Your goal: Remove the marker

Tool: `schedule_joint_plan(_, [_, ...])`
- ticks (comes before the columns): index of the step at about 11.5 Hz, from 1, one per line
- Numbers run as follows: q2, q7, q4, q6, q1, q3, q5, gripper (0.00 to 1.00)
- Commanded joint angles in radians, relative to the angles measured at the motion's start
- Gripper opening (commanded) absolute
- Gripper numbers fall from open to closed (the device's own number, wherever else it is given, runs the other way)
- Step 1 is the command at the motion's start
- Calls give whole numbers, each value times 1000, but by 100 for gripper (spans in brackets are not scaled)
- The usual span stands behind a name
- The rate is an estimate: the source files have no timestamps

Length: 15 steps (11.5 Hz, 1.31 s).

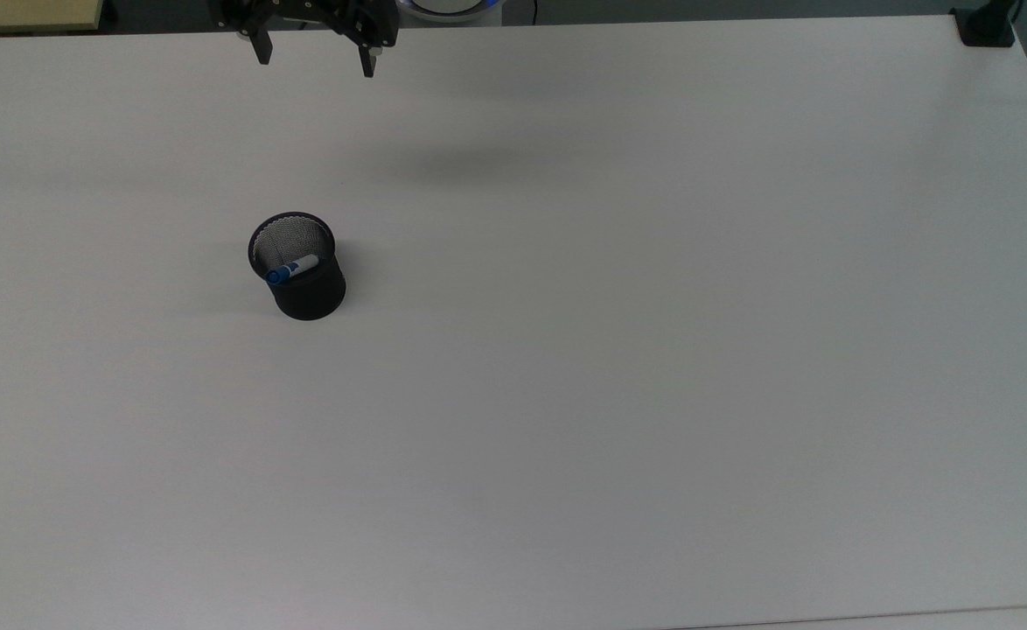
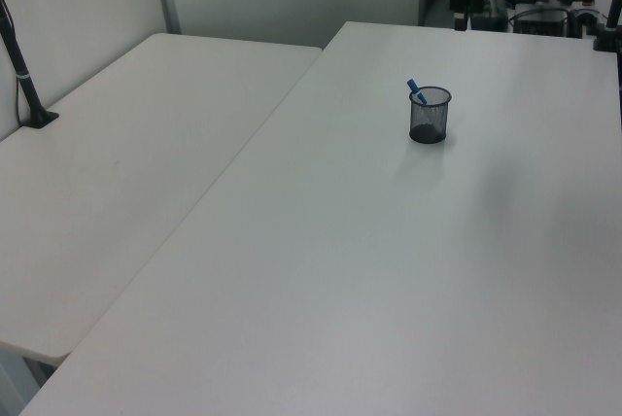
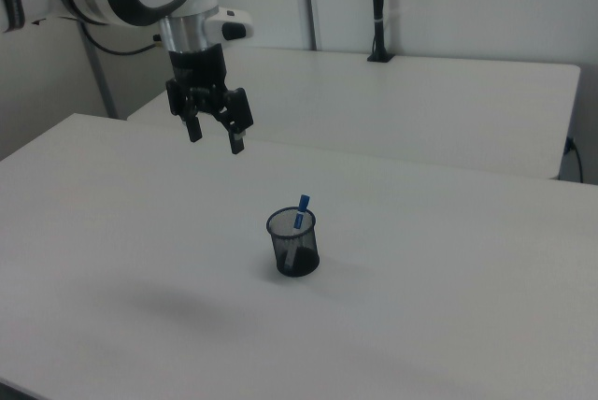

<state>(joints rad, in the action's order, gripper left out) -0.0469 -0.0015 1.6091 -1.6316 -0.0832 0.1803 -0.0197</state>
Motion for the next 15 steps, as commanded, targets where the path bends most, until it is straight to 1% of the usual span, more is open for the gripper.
schedule_joint_plan(1, [10,-20,-2,22,-7,15,-14,100])
schedule_joint_plan(8, [-7,-58,-2,6,-1,15,-6,100])
schedule_joint_plan(9, [-20,-58,-2,-26,0,16,-14,100])
schedule_joint_plan(11, [-66,-80,0,-111,6,60,-14,100])
schedule_joint_plan(13, [-120,-168,0,-196,8,114,-8,100])
schedule_joint_plan(15, [-160,-199,0,-273,6,159,-2,100])
